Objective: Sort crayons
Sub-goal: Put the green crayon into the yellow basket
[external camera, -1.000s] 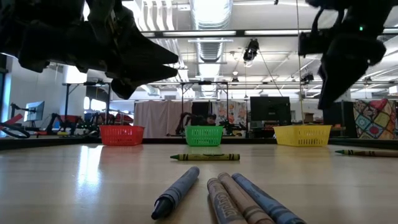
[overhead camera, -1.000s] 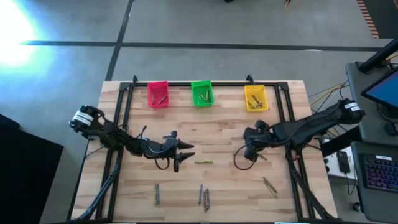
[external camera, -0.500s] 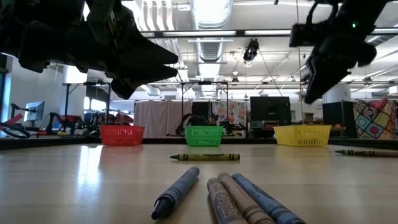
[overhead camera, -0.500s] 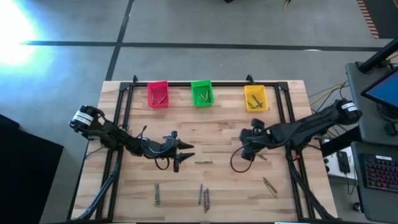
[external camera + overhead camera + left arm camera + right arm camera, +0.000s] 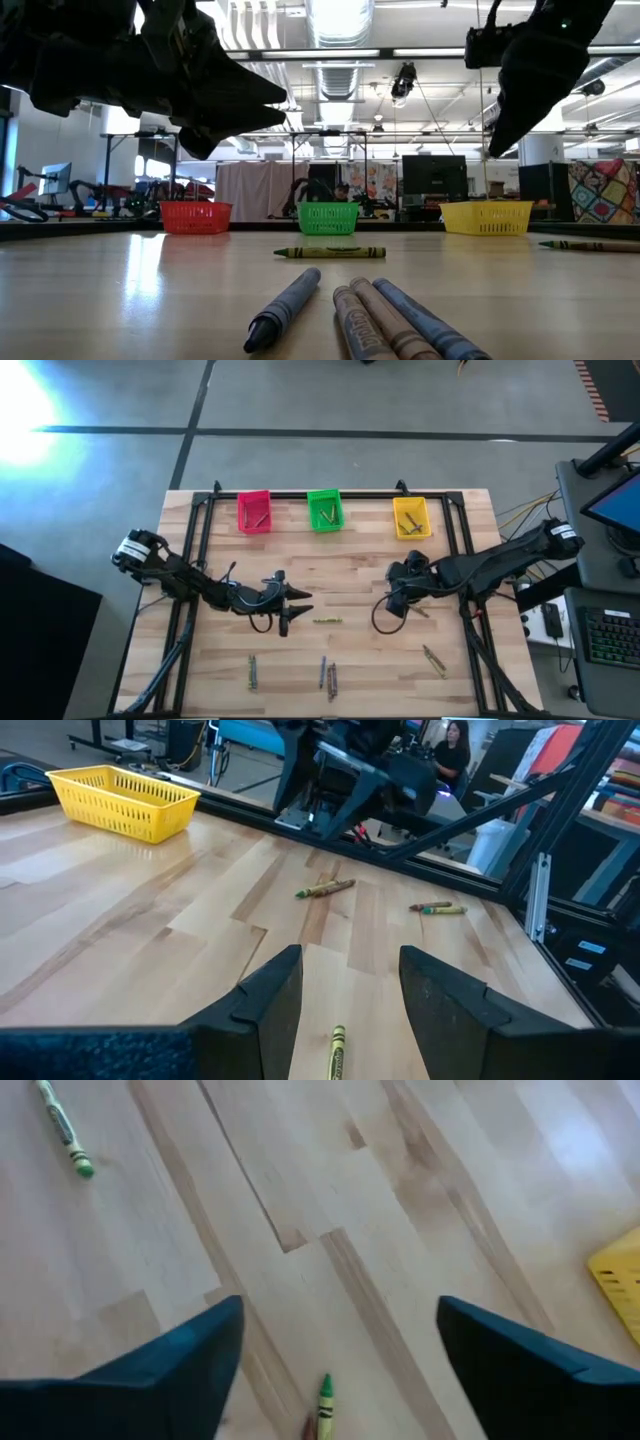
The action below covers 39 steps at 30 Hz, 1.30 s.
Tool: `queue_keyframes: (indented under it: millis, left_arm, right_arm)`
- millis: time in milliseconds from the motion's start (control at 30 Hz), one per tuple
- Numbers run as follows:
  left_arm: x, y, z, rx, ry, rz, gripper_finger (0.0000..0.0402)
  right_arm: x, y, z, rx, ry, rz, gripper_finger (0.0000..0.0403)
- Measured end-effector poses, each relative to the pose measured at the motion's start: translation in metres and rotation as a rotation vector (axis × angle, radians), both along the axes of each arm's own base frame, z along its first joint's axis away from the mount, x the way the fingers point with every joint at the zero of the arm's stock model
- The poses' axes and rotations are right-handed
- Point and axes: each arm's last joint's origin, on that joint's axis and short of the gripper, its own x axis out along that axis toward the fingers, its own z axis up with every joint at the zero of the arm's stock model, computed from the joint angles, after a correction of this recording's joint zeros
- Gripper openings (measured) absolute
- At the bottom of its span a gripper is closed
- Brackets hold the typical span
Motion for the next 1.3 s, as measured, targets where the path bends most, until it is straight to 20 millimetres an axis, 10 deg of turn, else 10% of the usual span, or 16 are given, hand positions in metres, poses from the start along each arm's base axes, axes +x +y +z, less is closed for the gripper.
queue_keyframes:
  millis: [333, 700, 1067, 1300]
  left_arm:
    - [0.0, 0.0, 0.0, -0.001, 0.0, -0.006, 0.0153]
    - [0.0, 0.0, 0.0, 0.001, 0.0, -0.007, 0.0153]
    - [0.0, 0.0, 0.0, 0.001, -0.001, -0.007, 0.0153]
    - [0.0, 0.001, 0.001, 0.053, -0.005, 0.04, 0.0153]
  right_arm:
    - [0.007, 0.001, -0.017, -0.058, 0.091, -0.023, 0.0334]
    - [0.007, 0.004, -0.021, -0.018, 0.114, -0.034, 0.0026]
    - [-0.017, -0.007, 0.039, -0.072, -0.182, -0.061, 0.0136]
    - [-0.029, -0.01, 0.014, -0.082, -0.106, -0.06, 0.0205]
